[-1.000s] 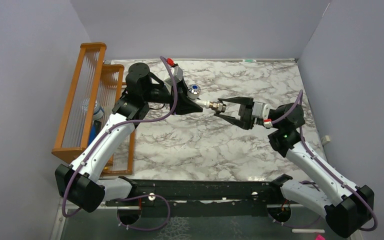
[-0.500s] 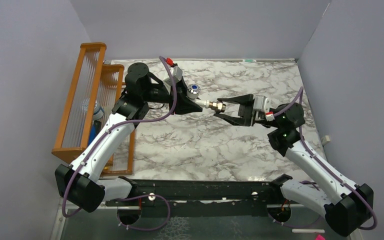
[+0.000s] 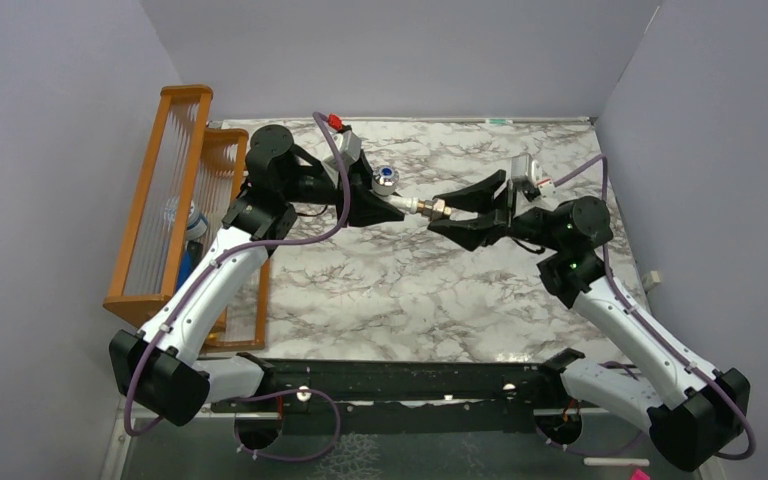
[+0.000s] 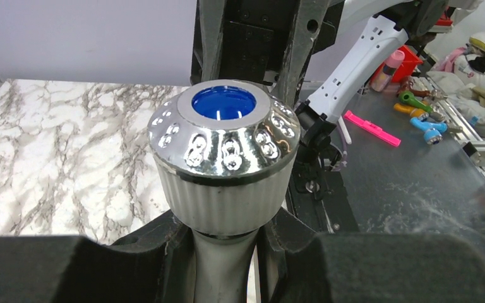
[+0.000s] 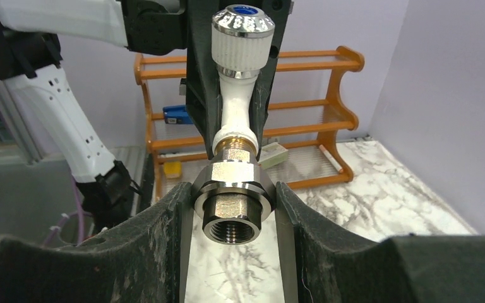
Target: Install the water faucets
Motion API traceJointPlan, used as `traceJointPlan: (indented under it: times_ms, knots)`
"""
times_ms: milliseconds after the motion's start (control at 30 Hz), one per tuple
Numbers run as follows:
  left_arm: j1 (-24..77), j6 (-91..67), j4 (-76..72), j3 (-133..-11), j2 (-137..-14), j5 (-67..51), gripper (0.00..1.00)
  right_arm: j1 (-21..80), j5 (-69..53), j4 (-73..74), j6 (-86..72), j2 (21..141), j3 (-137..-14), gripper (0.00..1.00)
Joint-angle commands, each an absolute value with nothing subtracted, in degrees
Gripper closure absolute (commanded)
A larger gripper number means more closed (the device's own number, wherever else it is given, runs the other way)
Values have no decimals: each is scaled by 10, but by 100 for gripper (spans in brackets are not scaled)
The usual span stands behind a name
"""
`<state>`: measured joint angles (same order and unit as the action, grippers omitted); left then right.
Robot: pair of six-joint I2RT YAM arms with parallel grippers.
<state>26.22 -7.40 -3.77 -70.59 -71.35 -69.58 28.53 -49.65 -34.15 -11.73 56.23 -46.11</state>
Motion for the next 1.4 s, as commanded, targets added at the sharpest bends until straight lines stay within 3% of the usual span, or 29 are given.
traceJointPlan:
  times_ms: [0,333,400,467,567,667,967,1367]
  knots:
    - [270,-68,-107,-715,-695,-684,100,293,-450,-271,-230,564,-483,99]
    - [271,-59,-103,-724,-694,-665,100,293,-402,-273,-467,580,-460,99]
    - [270,-58,-102,-724,-695,-662,100,293,-407,-276,-476,581,-460,95]
    - [270,-57,-101,-723,-695,-660,100,293,-400,-270,-462,576,-462,77]
    - [270,-57,-101,-724,-697,-659,100,293,-394,-262,-409,560,-464,38]
    - [270,-57,-100,-724,-697,-656,100,293,-389,-260,-361,548,-461,27]
    - [270,-54,-89,-723,-697,-649,100,293,-355,-259,-206,501,-461,23]
    - [270,-66,-88,-724,-704,-669,100,293,-467,-411,131,489,-393,22]
